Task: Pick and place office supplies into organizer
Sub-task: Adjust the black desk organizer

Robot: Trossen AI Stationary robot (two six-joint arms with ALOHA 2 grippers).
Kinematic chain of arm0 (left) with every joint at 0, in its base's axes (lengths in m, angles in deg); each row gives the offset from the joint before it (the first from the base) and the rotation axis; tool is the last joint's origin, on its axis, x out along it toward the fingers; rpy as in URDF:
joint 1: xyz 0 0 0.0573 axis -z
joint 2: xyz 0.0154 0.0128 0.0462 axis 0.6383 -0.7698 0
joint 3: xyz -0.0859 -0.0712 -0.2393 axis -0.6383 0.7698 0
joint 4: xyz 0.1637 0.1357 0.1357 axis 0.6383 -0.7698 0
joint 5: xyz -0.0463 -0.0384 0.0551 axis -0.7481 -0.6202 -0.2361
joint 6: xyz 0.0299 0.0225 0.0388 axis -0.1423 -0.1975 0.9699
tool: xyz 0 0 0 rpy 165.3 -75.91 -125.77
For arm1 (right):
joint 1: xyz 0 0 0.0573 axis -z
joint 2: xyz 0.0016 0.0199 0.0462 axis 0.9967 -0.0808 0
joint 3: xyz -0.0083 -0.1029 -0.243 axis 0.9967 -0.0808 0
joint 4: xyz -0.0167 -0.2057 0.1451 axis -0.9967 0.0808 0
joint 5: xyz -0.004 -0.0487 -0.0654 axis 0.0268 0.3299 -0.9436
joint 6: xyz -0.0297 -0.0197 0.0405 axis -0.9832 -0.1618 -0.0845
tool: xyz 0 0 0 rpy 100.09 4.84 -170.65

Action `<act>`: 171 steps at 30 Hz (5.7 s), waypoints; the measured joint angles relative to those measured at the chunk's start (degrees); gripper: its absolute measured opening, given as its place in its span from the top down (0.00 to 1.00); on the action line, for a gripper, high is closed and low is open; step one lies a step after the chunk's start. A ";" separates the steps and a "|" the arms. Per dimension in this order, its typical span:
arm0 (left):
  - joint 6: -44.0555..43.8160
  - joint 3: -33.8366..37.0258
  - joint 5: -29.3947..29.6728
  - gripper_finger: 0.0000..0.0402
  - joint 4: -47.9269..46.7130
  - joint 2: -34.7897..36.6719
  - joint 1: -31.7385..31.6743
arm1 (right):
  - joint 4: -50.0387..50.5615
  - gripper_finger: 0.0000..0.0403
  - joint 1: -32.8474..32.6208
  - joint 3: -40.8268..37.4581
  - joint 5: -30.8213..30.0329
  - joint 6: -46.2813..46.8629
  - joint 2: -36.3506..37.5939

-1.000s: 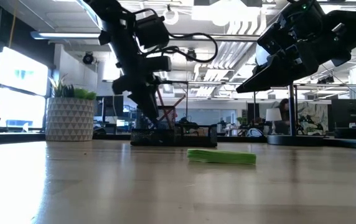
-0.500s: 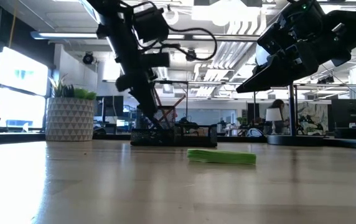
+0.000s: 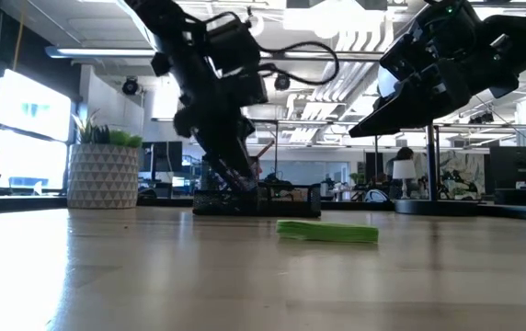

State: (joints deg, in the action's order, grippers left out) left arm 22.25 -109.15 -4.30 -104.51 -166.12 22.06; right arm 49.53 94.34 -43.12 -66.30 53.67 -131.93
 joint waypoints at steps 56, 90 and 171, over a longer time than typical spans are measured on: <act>-9.55 -0.02 20.10 0.95 3.90 -5.47 0.00 | 0.93 0.48 0.00 0.02 0.32 -0.04 0.00; -9.71 -0.11 24.13 0.95 1.83 -6.31 1.57 | 1.30 0.48 0.00 0.02 0.56 0.15 0.00; -17.98 0.04 10.12 0.94 -18.71 3.84 11.00 | 2.16 0.48 -0.02 0.02 1.06 1.70 -0.02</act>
State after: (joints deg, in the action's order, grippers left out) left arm 4.27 -109.11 5.83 -123.22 -162.28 33.06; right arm 51.69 94.31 -43.10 -65.24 55.37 -131.96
